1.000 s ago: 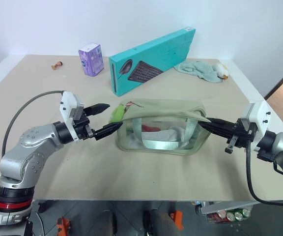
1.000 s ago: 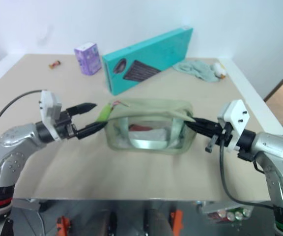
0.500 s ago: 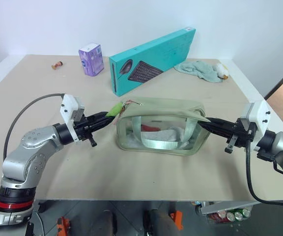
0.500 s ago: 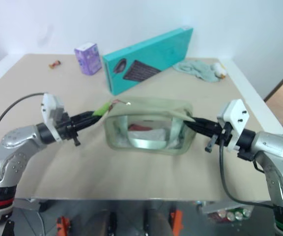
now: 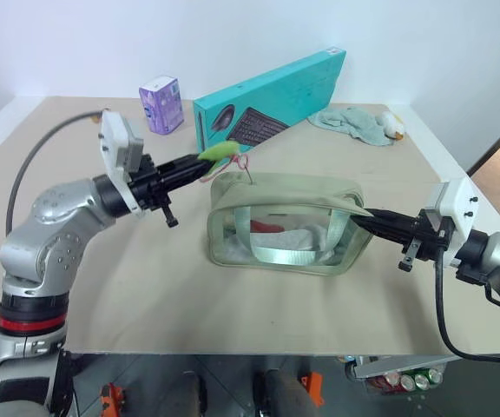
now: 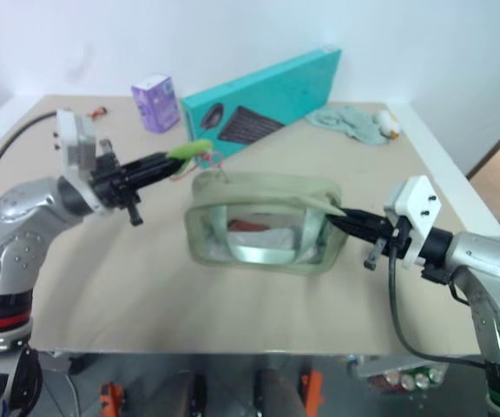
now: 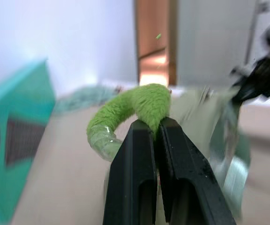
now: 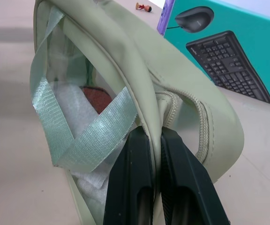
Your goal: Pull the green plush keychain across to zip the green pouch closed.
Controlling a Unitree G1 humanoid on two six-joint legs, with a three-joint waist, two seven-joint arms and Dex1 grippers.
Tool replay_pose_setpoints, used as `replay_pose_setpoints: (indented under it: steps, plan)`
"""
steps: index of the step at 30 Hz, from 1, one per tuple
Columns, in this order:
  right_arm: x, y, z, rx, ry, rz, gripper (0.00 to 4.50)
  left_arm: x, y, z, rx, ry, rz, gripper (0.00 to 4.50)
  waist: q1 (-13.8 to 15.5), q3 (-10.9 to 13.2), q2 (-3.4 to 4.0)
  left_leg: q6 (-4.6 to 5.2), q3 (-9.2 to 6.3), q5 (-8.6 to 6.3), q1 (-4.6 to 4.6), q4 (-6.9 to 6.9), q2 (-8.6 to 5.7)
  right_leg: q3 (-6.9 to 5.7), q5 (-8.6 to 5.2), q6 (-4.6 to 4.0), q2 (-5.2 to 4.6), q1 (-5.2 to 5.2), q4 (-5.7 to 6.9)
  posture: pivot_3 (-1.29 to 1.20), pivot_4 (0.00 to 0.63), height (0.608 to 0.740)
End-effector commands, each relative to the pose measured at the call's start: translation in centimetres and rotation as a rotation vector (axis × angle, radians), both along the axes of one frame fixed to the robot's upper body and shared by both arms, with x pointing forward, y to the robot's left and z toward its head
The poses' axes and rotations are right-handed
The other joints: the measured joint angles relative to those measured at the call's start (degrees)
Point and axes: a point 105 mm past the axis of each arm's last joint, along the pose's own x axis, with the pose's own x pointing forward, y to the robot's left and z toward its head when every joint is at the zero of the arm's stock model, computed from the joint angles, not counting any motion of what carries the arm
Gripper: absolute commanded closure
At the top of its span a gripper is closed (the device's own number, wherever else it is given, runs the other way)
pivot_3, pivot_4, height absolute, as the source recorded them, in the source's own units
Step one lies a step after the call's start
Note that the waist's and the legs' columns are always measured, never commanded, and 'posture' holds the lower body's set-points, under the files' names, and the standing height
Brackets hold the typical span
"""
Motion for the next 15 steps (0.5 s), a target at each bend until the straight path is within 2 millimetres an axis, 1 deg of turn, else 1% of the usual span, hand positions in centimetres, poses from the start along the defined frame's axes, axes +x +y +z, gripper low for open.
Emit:
replay_pose_setpoints:
  steps: [1, 5, 8, 10, 15]
  plan:
    - [0.1, 0.1, 1.0, -0.023, -0.046, 0.01, 4.5, -1.6, -2.3, 0.9, 0.024, -0.04, -0.132, 4.44, 0.03, 0.0, 0.0, 0.0, -0.01, 0.0, 0.0, 0.0, 0.0, -0.01, 0.0, 0.0, 0.0, 0.0, 0.0, 0.0, 0.15, 0.74]
    - [0.2, 0.1, 1.0, -0.026, -0.049, 0.012, 4.5, -1.8, -3.9, 0.3, 0.052, -0.049, -0.195, 4.44, 0.04, 0.0, 0.0, -0.01, -0.03, 0.0, 0.0, 0.0, 0.0, -0.01, 0.0, 0.0, 0.01, 0.01, 0.0, 0.0, 0.15, 0.74]
    - [0.3, 0.2, 1.0, -0.027, -0.05, 0.014, 4.5, -1.4, -5.0, 0.1, 0.057, -0.05, -0.224, 4.44, 0.04, 0.0, 0.0, -0.01, -0.04, 0.01, 0.0, 0.03, -0.01, -0.01, 0.0, -0.01, 0.02, 0.01, 0.01, 0.0, 0.15, 0.74]
    - [0.3, 0.2, 1.0, -0.028, -0.05, 0.014, 4.5, -1.0, -5.5, -0.4, 0.084, -0.038, -0.237, 4.44, 0.03, 0.0, 0.0, -0.01, -0.04, 0.01, 0.0, 0.03, -0.02, -0.01, 0.01, 0.0, 0.03, 0.02, 0.01, 0.0, 0.15, 0.74]
    - [0.1, 0.1, 1.0, -0.031, -0.052, 0.011, 4.5, -0.9, -6.5, -1.4, 0.151, -0.02, -0.292, 4.44, 0.03, 0.0, 0.0, 0.0, -0.07, 0.01, -0.02, 0.03, -0.01, -0.03, 0.0, -0.01, 0.05, 0.01, 0.0, 0.0, 0.15, 0.74]
